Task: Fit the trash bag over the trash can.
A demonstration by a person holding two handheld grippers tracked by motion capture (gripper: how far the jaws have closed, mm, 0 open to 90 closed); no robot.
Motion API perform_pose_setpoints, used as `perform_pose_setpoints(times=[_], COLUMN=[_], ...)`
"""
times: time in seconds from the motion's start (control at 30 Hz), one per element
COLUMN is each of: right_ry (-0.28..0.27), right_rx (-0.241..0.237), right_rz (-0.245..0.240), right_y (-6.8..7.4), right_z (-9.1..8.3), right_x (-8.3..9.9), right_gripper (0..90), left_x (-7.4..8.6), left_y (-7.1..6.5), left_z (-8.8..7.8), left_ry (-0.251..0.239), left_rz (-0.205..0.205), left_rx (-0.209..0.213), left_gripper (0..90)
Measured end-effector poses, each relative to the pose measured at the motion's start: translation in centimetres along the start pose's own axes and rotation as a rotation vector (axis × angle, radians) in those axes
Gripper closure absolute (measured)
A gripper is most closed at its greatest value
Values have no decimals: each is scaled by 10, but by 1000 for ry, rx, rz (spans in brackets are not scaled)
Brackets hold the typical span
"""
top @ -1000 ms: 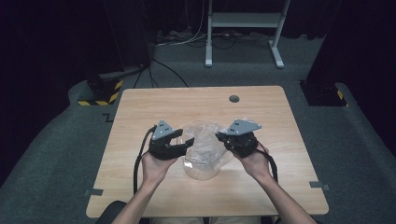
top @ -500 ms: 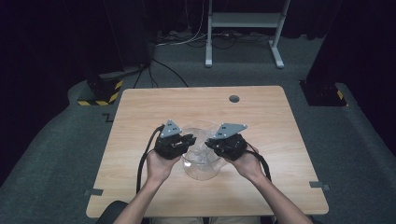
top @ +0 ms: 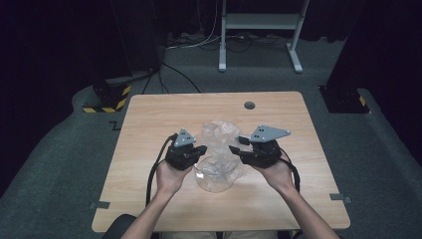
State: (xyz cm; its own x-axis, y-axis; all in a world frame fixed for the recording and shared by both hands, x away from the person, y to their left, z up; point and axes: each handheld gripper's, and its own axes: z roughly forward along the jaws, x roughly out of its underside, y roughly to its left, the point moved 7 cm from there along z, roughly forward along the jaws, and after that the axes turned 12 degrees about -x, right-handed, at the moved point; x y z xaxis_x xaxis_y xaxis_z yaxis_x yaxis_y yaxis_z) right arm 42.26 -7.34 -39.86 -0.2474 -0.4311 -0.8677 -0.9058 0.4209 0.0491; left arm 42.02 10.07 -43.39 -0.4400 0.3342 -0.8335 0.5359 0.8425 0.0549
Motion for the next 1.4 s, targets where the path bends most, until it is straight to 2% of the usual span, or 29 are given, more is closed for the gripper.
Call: perform_pose_setpoints(times=[0.1,0.17,0.3,0.47,0.67,0.77,0.87,0.97,1.07,1.2,1.4], right_ry=[39,76,151,191,198,199,195,191,174,138,67], right_rx=[0,-6,-36,-81,-116,-133,-149,-156,-154,-138,-83], right_rz=[6,-7,-50,-88,-106,-114,-118,-113,-113,-98,-60], right_y=[-3,-2,10,22,26,28,31,33,33,29,14], right_z=[9,18,39,51,52,52,53,53,49,39,16], right_x=[6,9,13,15,15,15,15,14,12,8,3], right_gripper=[788,848,890,893,894,892,880,811,714,639,591], left_x=[-4,-7,-10,-10,-10,-9,-9,-8,-7,-6,-2], left_y=[1,1,-2,-5,-10,-10,-9,-8,-6,-4,-1], left_z=[-3,-6,-8,-5,-1,0,-2,-3,-3,-2,0], left_ry=[-57,-93,-128,-128,-107,-71,-52,-33,-9,10,35], left_rz=[-18,-19,-13,-9,6,38,48,51,54,57,42], left_rx=[-5,-10,8,9,15,-17,-28,-42,-62,-76,-75], left_gripper=[634,549,479,467,521,643,780,876,896,898,898])
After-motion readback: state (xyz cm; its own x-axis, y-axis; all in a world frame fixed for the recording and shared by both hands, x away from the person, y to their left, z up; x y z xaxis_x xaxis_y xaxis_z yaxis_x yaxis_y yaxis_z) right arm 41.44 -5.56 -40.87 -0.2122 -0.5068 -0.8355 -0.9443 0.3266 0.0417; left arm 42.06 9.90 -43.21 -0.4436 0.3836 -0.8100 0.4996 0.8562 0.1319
